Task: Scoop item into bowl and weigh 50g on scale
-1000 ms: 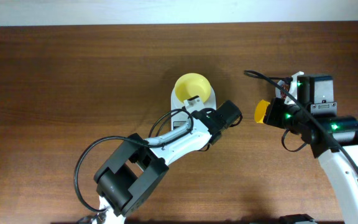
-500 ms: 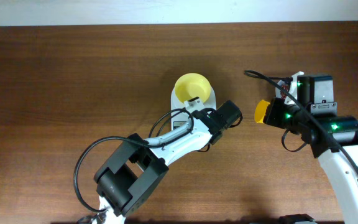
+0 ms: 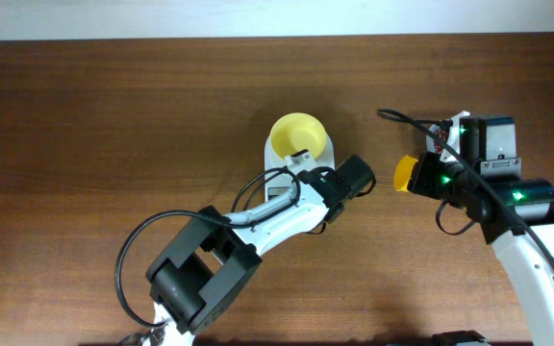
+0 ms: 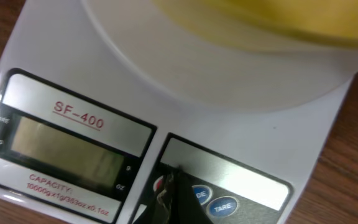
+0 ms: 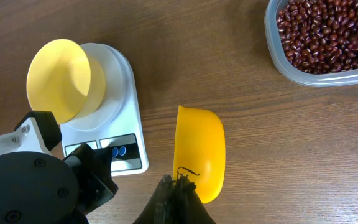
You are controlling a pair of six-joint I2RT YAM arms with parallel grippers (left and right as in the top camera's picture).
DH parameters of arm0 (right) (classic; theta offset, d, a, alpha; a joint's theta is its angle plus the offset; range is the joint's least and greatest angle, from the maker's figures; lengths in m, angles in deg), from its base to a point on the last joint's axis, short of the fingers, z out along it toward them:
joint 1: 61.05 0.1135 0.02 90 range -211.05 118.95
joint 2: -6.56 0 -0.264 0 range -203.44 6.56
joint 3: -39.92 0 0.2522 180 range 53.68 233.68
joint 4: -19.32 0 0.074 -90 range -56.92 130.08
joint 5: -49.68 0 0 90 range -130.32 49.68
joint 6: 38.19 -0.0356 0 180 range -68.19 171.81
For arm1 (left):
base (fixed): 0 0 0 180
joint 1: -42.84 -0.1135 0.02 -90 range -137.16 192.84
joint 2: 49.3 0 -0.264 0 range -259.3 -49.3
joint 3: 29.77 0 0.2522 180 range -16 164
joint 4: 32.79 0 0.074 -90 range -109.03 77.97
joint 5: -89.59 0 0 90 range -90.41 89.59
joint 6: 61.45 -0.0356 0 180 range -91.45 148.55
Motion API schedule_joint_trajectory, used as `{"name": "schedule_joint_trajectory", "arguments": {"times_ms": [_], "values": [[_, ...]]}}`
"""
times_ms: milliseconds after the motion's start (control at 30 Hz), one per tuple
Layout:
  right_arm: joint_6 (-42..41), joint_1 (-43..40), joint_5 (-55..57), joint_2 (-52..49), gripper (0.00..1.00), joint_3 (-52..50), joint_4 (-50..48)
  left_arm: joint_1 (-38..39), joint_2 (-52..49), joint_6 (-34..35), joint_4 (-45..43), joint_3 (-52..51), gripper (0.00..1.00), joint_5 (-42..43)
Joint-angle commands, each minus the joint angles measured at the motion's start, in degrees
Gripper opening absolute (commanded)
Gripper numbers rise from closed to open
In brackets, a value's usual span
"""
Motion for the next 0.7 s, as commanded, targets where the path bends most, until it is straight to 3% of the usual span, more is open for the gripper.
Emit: {"name": "schedule_joint_trajectory", "arguments": {"times_ms": [0, 667], "values": [[0.6, 0.3, 1.2, -0.1, 0.04, 1.1, 0.1, -0.3, -6.1, 0.9, -0.4, -2.5, 0.00, 5.2], [0.6, 0.3, 1.6, -0.1, 0.04, 1.1, 0.2, -0.5, -6.0, 0.8, -1.0, -2.3, 0.00, 4.8]]}}
